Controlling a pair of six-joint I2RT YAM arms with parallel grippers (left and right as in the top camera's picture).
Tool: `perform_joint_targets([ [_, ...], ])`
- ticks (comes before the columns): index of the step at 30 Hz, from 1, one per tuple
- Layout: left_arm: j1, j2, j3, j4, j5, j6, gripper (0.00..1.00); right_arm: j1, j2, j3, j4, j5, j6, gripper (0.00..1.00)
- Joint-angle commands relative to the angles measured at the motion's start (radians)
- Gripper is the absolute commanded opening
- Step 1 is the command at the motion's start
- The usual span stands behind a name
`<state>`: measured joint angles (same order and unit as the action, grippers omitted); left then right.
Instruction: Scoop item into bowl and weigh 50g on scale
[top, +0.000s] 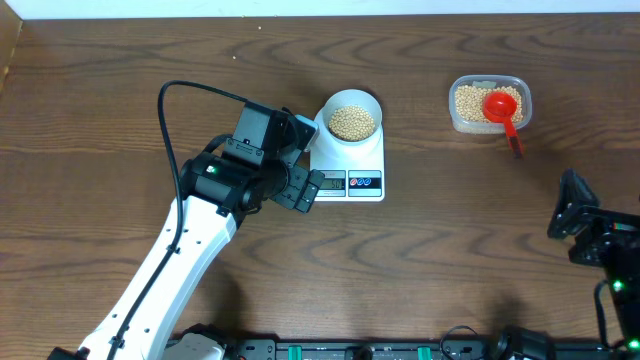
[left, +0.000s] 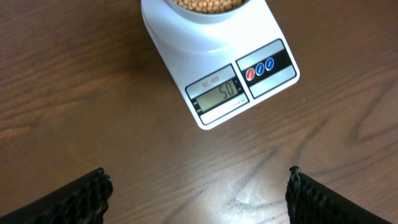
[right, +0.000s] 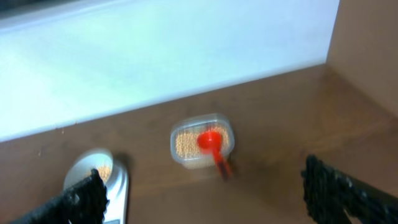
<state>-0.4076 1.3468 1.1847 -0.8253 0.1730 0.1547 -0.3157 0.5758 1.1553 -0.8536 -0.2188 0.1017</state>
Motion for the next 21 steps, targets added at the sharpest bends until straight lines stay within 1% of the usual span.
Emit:
perform_joint_targets([
  [1, 0.003, 0.005, -0.003, -0.001, -0.009, 0.002, 0.92, 0.011, -0.063, -0.105, 0.084, 0.007, -0.002, 0.99],
  [9, 0.003, 0.005, -0.003, -0.001, -0.009, 0.002, 0.92, 0.057, -0.195, -0.387, 0.403, 0.007, -0.002, 0.99],
  [15, 0.003, 0.005, -0.003, -0.001, -0.009, 0.002, 0.92, 0.117, -0.304, -0.652, 0.687, 0.007, -0.002, 0.99],
  [21, 0.003, 0.005, -0.003, -0.001, -0.009, 0.002, 0.92, 0.154, -0.414, -0.845, 0.872, 0.006, -0.002, 0.99],
])
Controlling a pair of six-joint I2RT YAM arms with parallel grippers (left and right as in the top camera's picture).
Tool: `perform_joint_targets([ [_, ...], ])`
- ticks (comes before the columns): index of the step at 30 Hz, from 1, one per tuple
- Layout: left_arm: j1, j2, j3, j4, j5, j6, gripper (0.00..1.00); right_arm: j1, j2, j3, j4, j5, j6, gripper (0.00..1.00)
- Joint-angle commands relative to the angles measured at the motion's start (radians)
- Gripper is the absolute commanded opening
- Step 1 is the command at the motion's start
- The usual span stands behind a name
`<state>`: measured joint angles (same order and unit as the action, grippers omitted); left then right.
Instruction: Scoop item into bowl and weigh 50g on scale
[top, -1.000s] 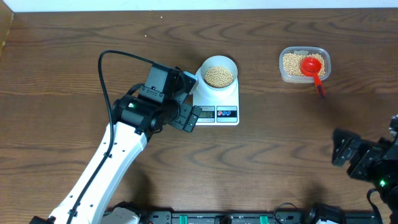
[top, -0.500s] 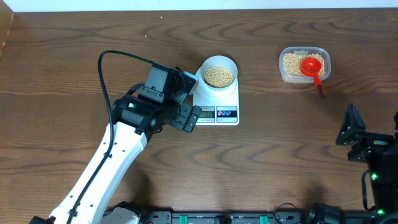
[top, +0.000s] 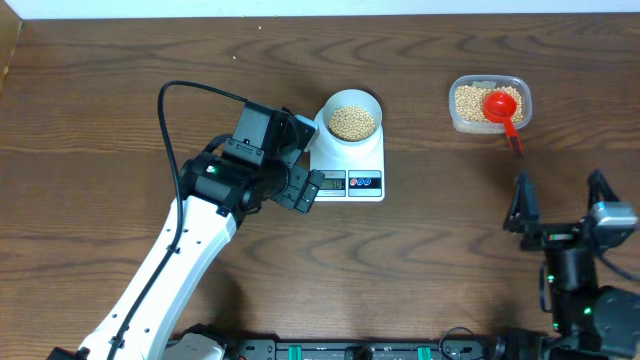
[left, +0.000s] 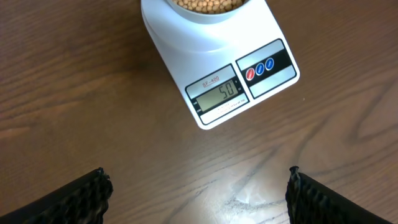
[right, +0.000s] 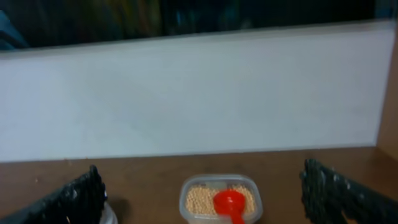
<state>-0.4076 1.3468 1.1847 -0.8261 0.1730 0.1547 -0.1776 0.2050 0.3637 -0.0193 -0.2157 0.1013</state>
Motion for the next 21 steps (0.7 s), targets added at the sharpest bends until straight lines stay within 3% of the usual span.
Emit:
perform_joint_targets([
  [1, 0.003, 0.005, -0.003, 0.0, -0.009, 0.002, 0.92, 0.018, -0.06, -0.08, 0.061, 0.003, -0.002, 0.99],
  [15, 0.003, 0.005, -0.003, 0.0, -0.009, 0.002, 0.92, 0.021, -0.2, -0.355, 0.359, 0.003, -0.002, 0.99],
  [21, 0.003, 0.005, -0.003, 0.0, -0.009, 0.002, 0.92, 0.023, -0.2, -0.358, 0.372, 0.0, -0.002, 0.99],
])
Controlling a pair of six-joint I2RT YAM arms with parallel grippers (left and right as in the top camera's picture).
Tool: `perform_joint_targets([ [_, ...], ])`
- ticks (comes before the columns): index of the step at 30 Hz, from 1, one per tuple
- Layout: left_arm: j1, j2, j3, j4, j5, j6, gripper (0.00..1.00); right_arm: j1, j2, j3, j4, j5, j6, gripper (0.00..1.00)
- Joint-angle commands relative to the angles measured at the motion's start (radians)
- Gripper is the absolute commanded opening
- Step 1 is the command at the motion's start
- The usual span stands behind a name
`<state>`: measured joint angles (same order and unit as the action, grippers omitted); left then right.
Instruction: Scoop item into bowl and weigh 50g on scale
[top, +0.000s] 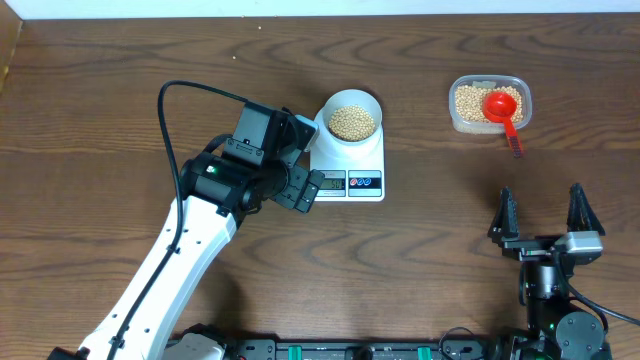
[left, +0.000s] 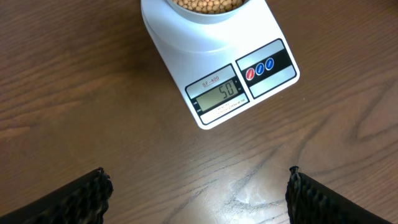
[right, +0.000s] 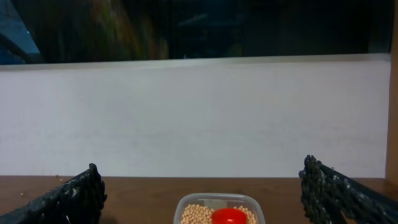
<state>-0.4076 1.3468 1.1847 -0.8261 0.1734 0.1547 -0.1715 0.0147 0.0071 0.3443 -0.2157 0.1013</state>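
A white bowl of beans (top: 352, 120) stands on the white scale (top: 350, 178). In the left wrist view the scale's display (left: 224, 92) reads 50. My left gripper (left: 198, 194) hangs open just left of the scale with nothing in it. A clear container of beans (top: 487, 103) sits at the far right with the red scoop (top: 503, 110) lying in it, handle over the rim. My right gripper (top: 541, 212) stands open and empty near the front edge, facing the container (right: 219, 211), well short of it.
A white wall (right: 199, 118) runs along the table's far edge, with a brown side panel at the right. The left arm's black cable (top: 165, 120) loops over the table to the left of the scale.
My right gripper has shifted slightly nearer the front edge and levelled out, so its camera shows more wall and less table. The left arm, scale, bowl and scoop have not moved.
At first my right gripper was open at the table's right edge, looking down at an angle on the container. Then it stood at the front right, facing the container. Now it sits lower and level. The scale has read 50 throughout, and the left gripper has stayed open.
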Motion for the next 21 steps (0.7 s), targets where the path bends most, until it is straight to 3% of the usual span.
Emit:
perform_joint_targets([
  [1, 0.003, 0.005, -0.003, 0.0, -0.009, 0.002, 0.92, 0.017, -0.01, -0.002, 0.008, 0.0, -0.002, 0.99],
  [8, 0.003, 0.005, -0.003, 0.0, -0.01, 0.002, 0.92, 0.017, -0.01, -0.002, -0.029, 0.0, -0.002, 0.99],
  [17, 0.003, 0.005, -0.003, 0.0, -0.01, 0.002, 0.92, 0.017, -0.01, -0.002, -0.386, 0.0, -0.002, 0.99],
  [21, 0.003, 0.005, -0.003, 0.0, -0.009, 0.002, 0.92, 0.016, -0.004, -0.002, -0.401, 0.003, -0.002, 0.99],
])
